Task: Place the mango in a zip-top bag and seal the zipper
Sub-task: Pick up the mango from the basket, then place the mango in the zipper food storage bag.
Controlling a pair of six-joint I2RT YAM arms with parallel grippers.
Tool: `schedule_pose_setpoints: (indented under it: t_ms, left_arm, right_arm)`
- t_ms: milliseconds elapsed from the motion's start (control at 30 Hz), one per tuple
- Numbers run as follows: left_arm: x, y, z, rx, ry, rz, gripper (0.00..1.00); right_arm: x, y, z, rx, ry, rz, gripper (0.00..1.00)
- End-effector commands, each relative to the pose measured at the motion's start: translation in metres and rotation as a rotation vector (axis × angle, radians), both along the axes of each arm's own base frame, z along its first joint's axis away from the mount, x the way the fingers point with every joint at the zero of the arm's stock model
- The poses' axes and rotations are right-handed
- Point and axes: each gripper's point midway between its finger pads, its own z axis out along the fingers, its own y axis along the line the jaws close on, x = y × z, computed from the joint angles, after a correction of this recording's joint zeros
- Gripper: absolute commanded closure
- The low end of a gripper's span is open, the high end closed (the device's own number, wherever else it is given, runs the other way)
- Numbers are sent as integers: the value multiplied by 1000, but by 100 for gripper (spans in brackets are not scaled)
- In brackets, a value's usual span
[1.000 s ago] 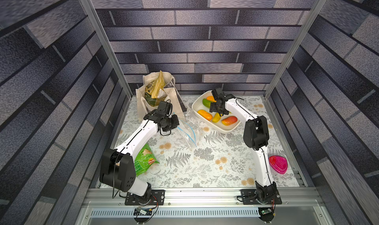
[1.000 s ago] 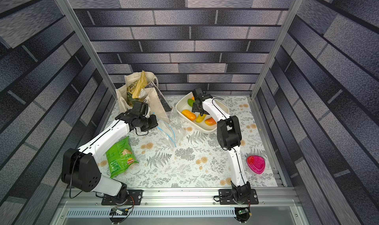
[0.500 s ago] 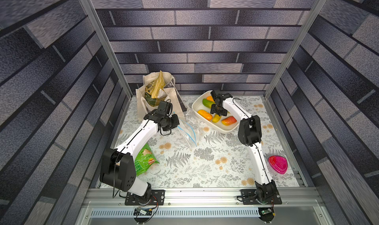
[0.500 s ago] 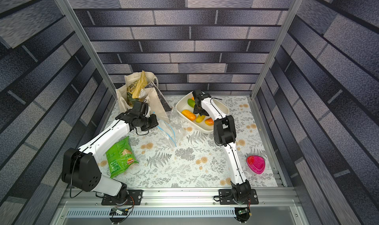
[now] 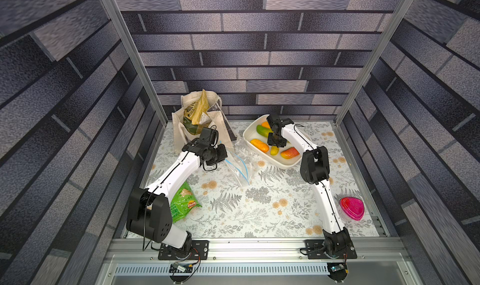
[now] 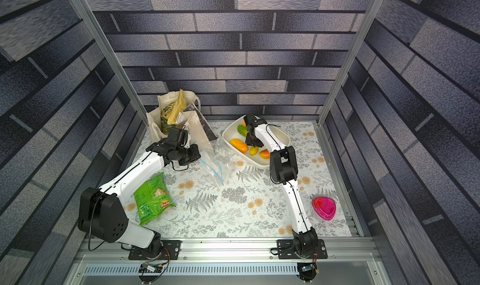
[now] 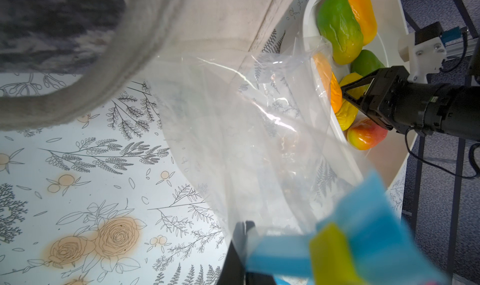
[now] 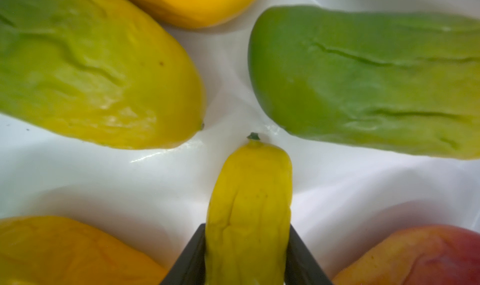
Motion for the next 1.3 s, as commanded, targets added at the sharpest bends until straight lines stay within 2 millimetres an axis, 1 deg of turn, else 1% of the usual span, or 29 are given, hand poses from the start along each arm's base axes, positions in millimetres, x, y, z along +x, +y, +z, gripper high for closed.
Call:
schedule_pose_setpoints:
  t_ms: [0, 100, 167, 267, 300, 333, 367, 400, 433, 467, 500, 533, 600, 633, 700, 733, 800, 900, 1033, 1133, 1267]
  left_arm:
    - [5, -5, 24, -28, -54, -5, 100]
    - [5, -5, 24, -23, -50, -5, 100]
    - [6, -5, 24, -24, -49, -3, 100]
    - [7, -5, 24, -25, -42, -2, 100]
    - [8, -5, 24, -26, -43, -2, 100]
    - [9, -7, 25, -29, -42, -4, 100]
    - [10, -7, 26, -34, -41, -3, 100]
    - [12, -8, 26, -39, -38, -3, 100]
    - [14, -9, 28, -45, -38, -2, 100]
    - [16, -11, 31, -52, -40, -4, 100]
    - [18, -13, 34, -60, -44, -9, 100]
    - [20, -16, 37, -69, -43, -14, 100]
    - [22, -20, 43, -86, -50, -26, 100]
    - [23, -21, 47, -90, -57, -30, 100]
    - [23, -23, 53, -90, -65, -36, 100]
    - [22, -23, 55, -89, -69, -38, 100]
    - [21, -25, 59, -95, -76, -45, 100]
    - [18, -27, 63, -106, -78, -55, 100]
    - [14, -31, 68, -126, -83, -83, 100]
    - [12, -31, 71, -133, -87, -89, 100]
    - [10, -32, 82, -164, -105, -93, 100]
  right_arm:
    - [-5, 7, 3, 60, 8, 30, 76]
    - [-6, 14, 36, 126, -73, 64, 85]
    - [-9, 17, 62, 173, -142, 84, 87]
    - [-19, 24, 114, 272, -305, 142, 90]
    - [-26, 28, 141, 321, -385, 169, 92]
    - [-33, 33, 158, 377, -449, 204, 93]
    - [-42, 39, 177, 430, -512, 238, 94]
    - [-54, 51, 198, 502, -585, 303, 94]
    - [-70, 67, 216, 576, -650, 393, 93]
    - [-89, 81, 232, 625, -703, 480, 94]
    - [-112, 100, 245, 679, -748, 595, 91]
    - [-137, 120, 255, 719, -774, 714, 91]
    - [-173, 149, 261, 733, -808, 888, 90]
    - [-188, 161, 263, 747, -816, 965, 92]
    - [-204, 175, 268, 776, -843, 1059, 92]
    - [-207, 178, 269, 775, -863, 1086, 92]
    - [-209, 185, 268, 756, -886, 1139, 92]
    - [-204, 194, 263, 735, -882, 1199, 93]
    - [-194, 198, 254, 683, -867, 1220, 93]
    - [-194, 202, 253, 671, -877, 1265, 93]
    - [-191, 203, 239, 638, -849, 1279, 93]
